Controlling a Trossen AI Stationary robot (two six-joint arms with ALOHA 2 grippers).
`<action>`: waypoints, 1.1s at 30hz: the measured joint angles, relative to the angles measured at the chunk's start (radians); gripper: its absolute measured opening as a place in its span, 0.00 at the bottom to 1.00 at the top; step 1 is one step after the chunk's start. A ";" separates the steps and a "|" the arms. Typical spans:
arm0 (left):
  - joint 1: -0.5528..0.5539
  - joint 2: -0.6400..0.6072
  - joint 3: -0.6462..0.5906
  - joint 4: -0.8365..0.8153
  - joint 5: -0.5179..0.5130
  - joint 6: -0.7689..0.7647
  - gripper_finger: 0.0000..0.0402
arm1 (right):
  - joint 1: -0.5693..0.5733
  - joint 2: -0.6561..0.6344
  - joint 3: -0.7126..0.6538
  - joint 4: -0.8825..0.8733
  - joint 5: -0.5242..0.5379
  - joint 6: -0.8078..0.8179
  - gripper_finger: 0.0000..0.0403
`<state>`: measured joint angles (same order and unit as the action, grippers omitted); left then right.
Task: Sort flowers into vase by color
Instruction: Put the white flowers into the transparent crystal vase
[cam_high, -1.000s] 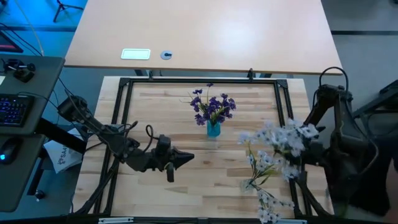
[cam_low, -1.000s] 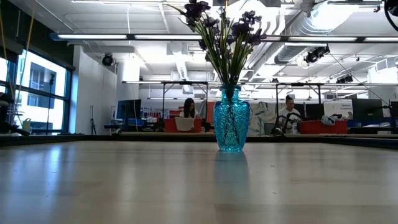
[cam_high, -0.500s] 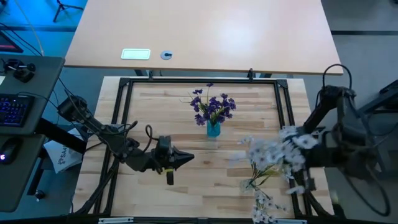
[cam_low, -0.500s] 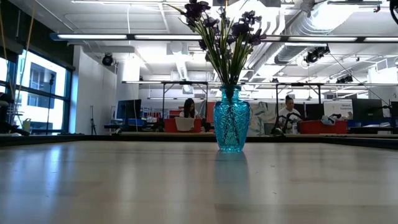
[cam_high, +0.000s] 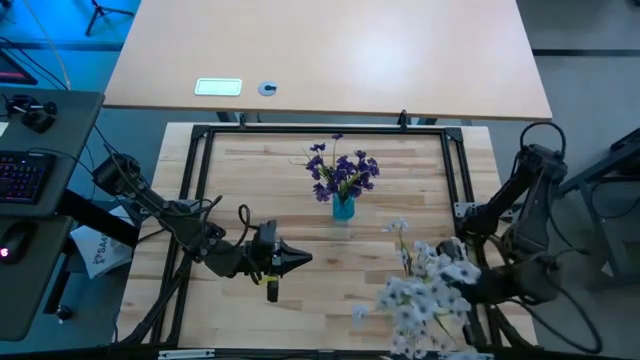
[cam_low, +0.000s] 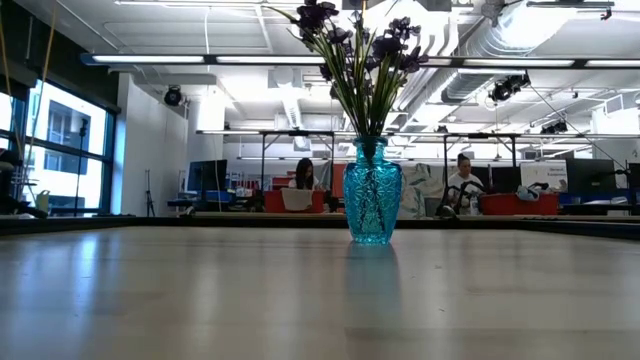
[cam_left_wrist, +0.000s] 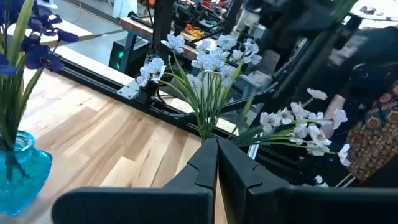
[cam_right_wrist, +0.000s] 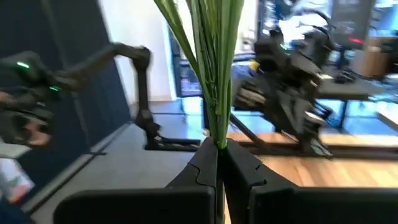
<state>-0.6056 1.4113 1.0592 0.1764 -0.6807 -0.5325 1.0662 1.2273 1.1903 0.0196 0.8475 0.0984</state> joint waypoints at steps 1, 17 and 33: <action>0.000 0.000 0.000 0.000 0.000 0.005 0.00 | 0.003 -0.004 -0.019 0.000 0.022 0.012 0.00; 0.003 0.000 0.000 0.000 -0.058 0.097 0.00 | -0.001 -0.072 -0.442 0.382 0.115 0.079 0.00; 0.003 0.000 0.000 0.000 -0.145 0.141 0.00 | -0.002 -0.072 -0.614 0.470 0.104 0.131 0.00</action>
<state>-0.6025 1.4113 1.0595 0.1765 -0.8257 -0.3916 1.0645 1.1557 0.5759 0.4900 0.9516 0.2294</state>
